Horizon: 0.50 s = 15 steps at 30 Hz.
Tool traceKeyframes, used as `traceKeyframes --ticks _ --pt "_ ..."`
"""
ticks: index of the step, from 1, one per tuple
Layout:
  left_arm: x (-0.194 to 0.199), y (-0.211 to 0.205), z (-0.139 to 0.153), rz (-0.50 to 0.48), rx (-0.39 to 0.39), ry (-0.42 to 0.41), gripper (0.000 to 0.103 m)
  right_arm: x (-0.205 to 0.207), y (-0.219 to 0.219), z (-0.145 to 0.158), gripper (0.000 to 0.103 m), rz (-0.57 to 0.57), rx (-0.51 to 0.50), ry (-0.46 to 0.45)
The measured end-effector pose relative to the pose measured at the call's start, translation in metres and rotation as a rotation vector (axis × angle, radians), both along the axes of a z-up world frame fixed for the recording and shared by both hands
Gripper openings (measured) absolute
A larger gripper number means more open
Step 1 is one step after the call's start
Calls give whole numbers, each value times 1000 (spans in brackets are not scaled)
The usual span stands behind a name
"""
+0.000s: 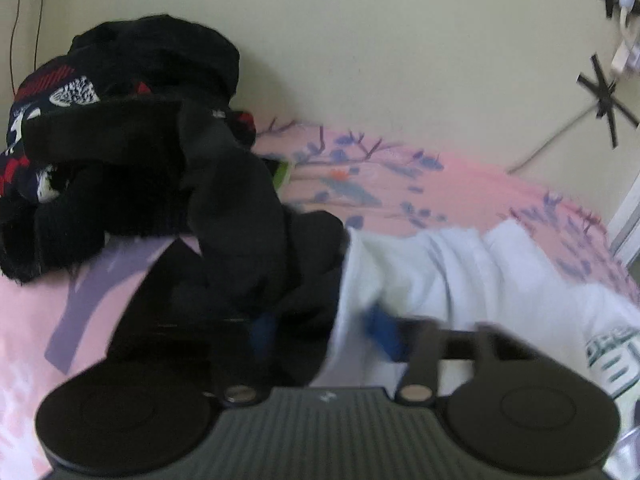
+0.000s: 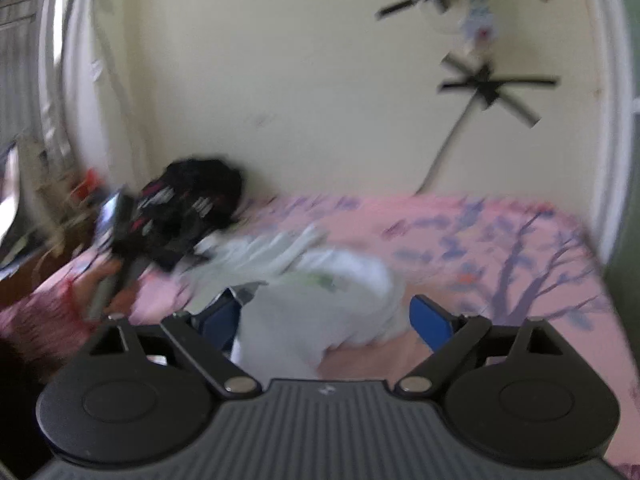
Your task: Fold small clothes
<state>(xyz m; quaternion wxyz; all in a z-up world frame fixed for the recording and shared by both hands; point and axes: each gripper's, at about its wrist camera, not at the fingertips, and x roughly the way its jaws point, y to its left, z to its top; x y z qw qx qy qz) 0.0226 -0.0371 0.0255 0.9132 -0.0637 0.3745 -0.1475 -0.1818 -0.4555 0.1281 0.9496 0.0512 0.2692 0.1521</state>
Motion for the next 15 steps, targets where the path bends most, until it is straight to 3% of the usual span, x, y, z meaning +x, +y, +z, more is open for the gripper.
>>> traceKeyframes --ticks 1,4,8,11,15 --pt "-1 6 5 -7 -30 2 11 -6 0 -2 85 35 -14 11" --pt "-22 39 35 -15 -141 -72 10 -24 -5 3 86 97 -41 16" --pt "-69 100 69 3 -230 -151 10 -23 -30 25 86 49 41 -101" --pt "-113 146 82 42 -269 -182 10 7 -42 29 86 0 116 -145" --pt "-158 191 76 130 -280 -123 10 78 -28 23 86 3 166 -81"
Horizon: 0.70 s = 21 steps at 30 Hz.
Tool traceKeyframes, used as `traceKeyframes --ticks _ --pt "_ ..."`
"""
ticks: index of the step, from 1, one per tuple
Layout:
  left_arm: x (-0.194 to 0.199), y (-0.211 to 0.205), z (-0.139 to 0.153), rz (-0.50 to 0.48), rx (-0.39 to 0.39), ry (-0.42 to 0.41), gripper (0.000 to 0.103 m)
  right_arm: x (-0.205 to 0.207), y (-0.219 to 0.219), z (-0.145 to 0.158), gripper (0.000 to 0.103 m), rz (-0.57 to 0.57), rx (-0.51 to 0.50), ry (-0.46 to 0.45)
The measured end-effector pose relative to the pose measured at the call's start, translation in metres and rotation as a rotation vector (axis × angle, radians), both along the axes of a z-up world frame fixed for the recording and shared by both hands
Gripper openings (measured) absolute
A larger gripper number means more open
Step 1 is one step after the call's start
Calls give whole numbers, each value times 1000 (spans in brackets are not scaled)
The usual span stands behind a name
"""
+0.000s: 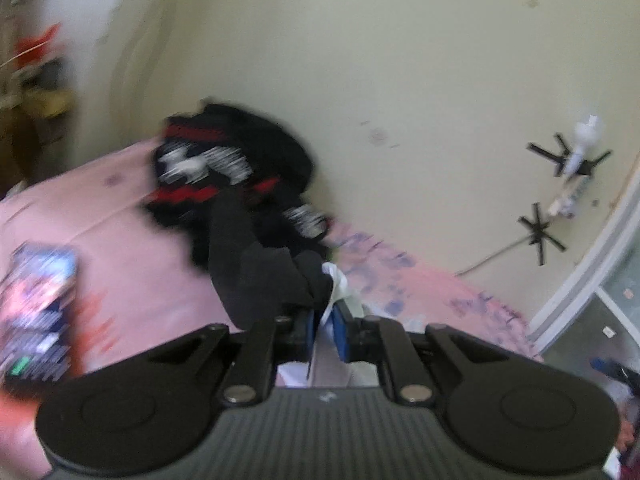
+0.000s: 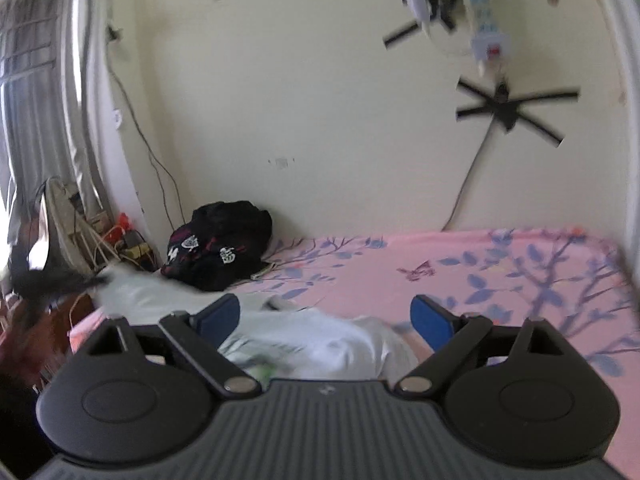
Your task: Fold small clothes
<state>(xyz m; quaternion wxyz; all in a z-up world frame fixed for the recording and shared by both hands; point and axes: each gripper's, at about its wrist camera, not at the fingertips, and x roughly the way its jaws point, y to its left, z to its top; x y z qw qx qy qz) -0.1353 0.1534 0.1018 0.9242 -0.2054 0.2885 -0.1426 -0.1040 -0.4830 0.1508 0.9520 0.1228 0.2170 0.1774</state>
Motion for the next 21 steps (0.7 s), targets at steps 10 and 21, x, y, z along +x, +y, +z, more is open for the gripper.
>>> traceKeyframes --ticks 10,21 --pt "-20 10 2 153 152 30 58 155 76 -37 74 12 -186 195" --pt "70 -79 -41 -157 263 90 89 164 82 -88 67 101 -162 335"
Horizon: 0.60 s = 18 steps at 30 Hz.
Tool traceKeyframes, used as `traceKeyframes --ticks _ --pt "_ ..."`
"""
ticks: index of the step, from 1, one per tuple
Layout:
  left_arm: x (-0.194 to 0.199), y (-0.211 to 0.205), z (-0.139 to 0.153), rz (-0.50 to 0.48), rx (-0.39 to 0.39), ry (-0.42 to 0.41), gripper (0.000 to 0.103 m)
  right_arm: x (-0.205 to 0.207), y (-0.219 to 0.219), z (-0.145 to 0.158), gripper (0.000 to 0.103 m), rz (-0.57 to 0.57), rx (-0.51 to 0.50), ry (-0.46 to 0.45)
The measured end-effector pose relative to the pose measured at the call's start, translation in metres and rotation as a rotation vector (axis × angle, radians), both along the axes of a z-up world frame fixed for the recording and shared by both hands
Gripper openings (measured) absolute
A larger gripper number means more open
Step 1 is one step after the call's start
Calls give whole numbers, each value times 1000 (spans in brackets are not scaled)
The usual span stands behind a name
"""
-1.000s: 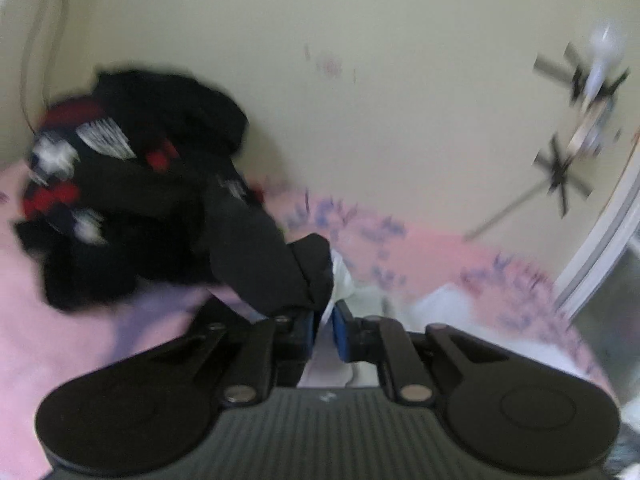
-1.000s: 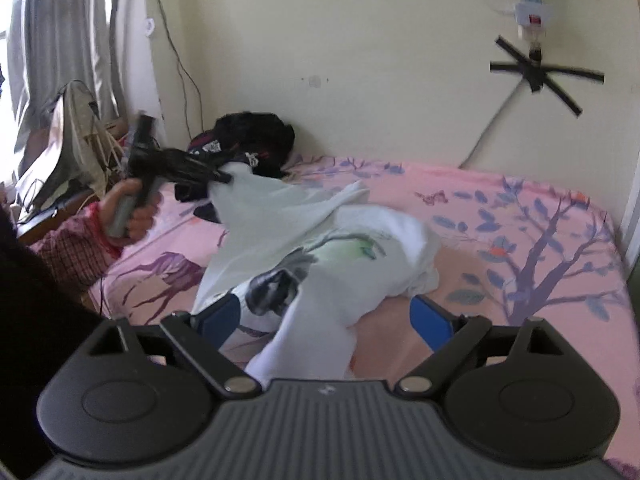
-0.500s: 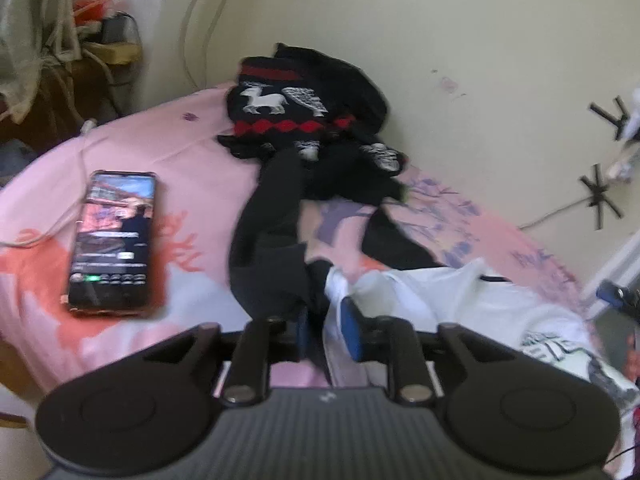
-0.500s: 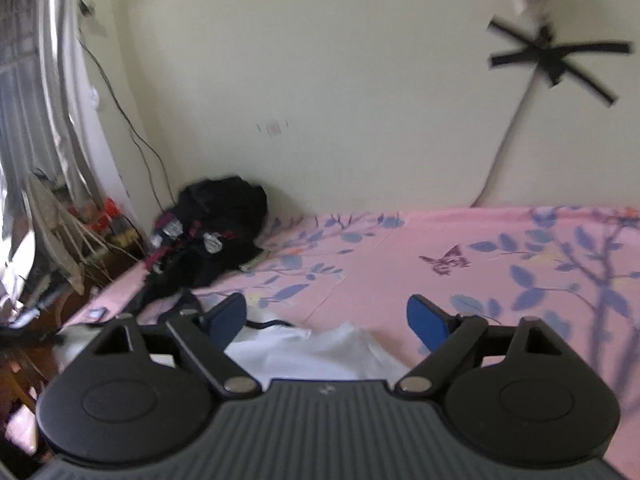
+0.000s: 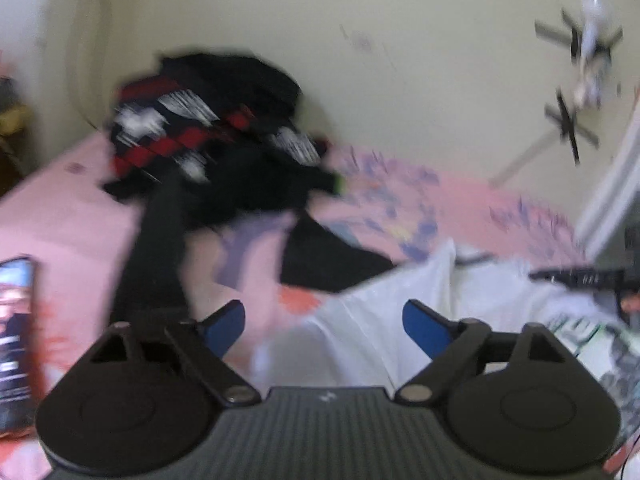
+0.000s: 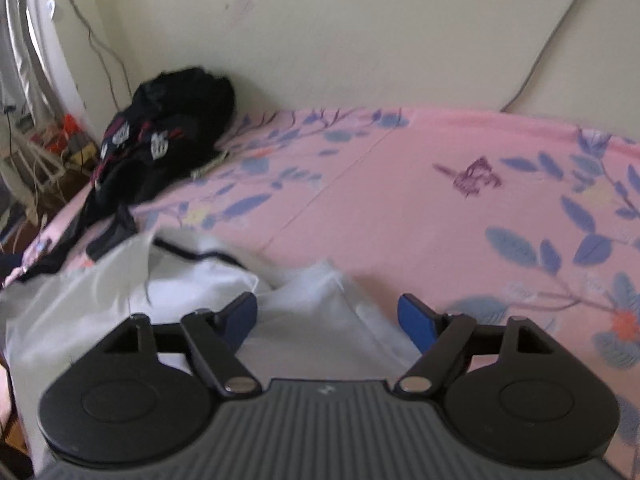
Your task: Fold small clothes
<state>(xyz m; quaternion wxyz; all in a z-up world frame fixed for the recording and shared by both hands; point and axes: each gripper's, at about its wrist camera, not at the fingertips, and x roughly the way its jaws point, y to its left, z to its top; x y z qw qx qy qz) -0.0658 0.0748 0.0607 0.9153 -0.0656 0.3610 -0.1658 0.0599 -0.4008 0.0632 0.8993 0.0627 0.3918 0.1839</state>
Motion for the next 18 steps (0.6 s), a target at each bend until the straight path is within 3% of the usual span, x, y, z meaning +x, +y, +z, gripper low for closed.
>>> traceKeyframes --ticks 1,2,3,4,5,6,11,18 --pt "8 -8 -10 -20 23 24 88 -4 3 2 52 3 -29 -23" --pt "13 -15 -18 -36 47 48 78 -4 8 4 5 -1 -56 -36" --pt "19 -19 -27 -47 74 82 65 -7 9 8 0 -19 -66 -48" --pt "16 -21 -31 -39 102 66 48 -12 8 14 0 -42 -65 -80" --pt "13 -24 -29 -41 119 58 12 -20 7 23 0 -60 -67 -130" --pt "13 -24 -28 -63 99 83 7 -27 5 32 0 -76 -64 -169" --pt "-14 -12 14 -51 -6 -60 6 -69 -1 91 0 -143 -27 -365" --pt "-55 -5 127 -40 -130 -394 6 -136 6 200 0 -205 -52 -744"
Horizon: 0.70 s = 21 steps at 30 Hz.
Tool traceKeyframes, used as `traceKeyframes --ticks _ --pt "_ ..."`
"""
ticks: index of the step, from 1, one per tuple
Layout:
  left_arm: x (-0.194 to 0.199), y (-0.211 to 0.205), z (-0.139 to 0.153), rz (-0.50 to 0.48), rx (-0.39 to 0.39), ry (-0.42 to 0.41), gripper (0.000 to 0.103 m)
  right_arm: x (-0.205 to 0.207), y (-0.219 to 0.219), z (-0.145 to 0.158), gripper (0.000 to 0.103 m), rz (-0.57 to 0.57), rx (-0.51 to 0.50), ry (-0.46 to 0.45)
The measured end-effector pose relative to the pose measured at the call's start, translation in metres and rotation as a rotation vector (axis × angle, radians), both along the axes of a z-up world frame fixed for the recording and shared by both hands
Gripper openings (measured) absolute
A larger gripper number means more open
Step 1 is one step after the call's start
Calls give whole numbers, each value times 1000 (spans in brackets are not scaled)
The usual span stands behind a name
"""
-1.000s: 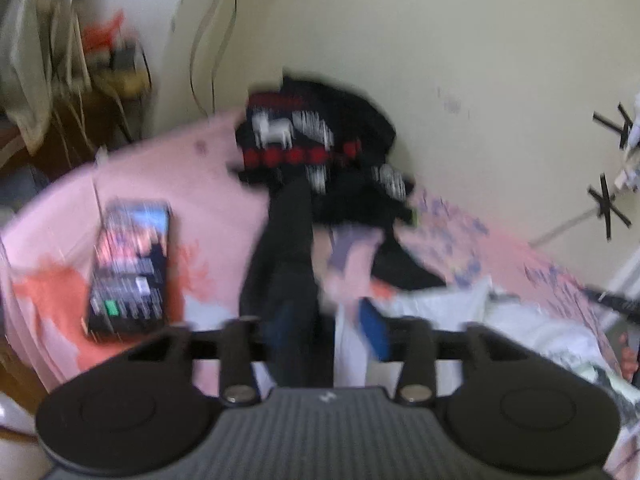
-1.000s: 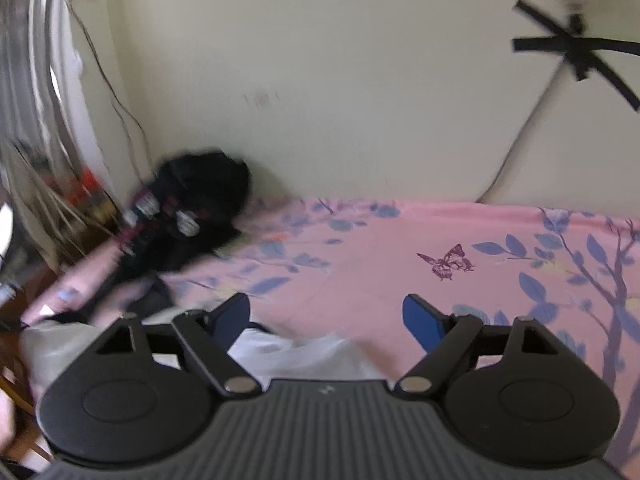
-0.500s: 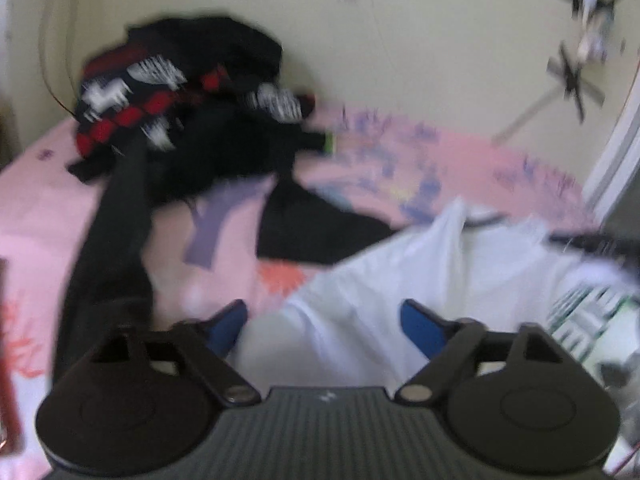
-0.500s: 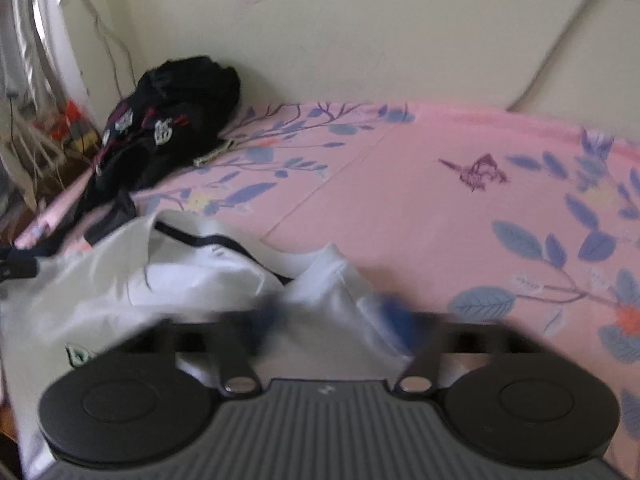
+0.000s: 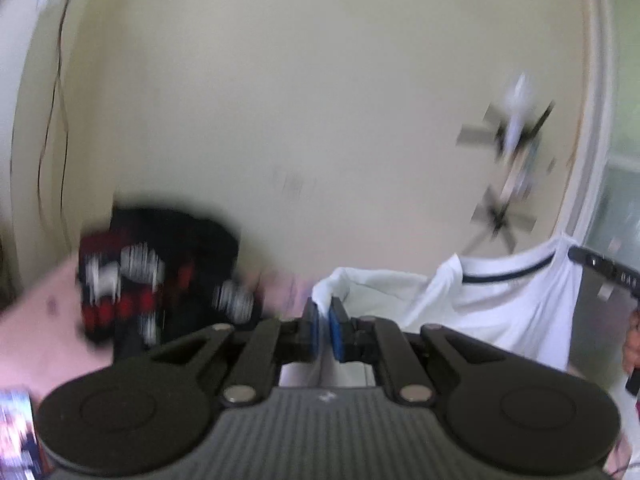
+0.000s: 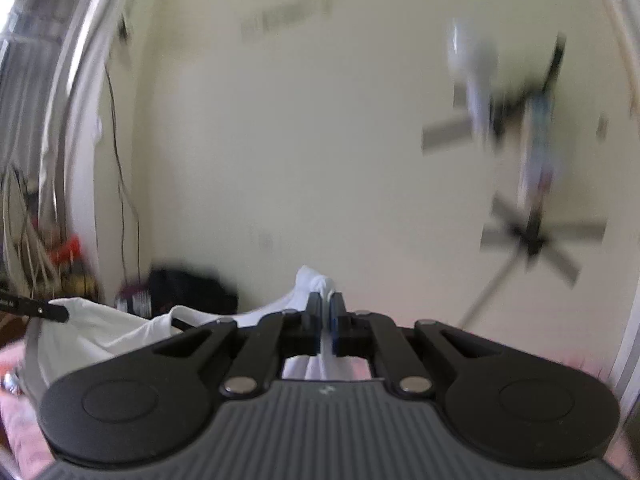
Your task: Fold small clothes
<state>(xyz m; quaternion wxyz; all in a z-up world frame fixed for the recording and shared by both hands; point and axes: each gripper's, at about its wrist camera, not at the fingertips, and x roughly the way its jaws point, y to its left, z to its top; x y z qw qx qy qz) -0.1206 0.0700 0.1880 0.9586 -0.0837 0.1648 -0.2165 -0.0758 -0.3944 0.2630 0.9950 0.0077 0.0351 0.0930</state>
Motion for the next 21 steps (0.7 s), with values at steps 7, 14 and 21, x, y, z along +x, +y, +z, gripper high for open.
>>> traceKeyframes --ticks 7,14,21 --pt "-50 -6 115 38 -76 -390 6 -66 9 108 0 -114 -41 -347" --pt "-90 -8 204 83 -168 -615 6 -120 30 199 0 -234 -105 -578" --pt "-116 -20 252 158 -174 -733 6 -149 44 256 0 -263 -189 -663"
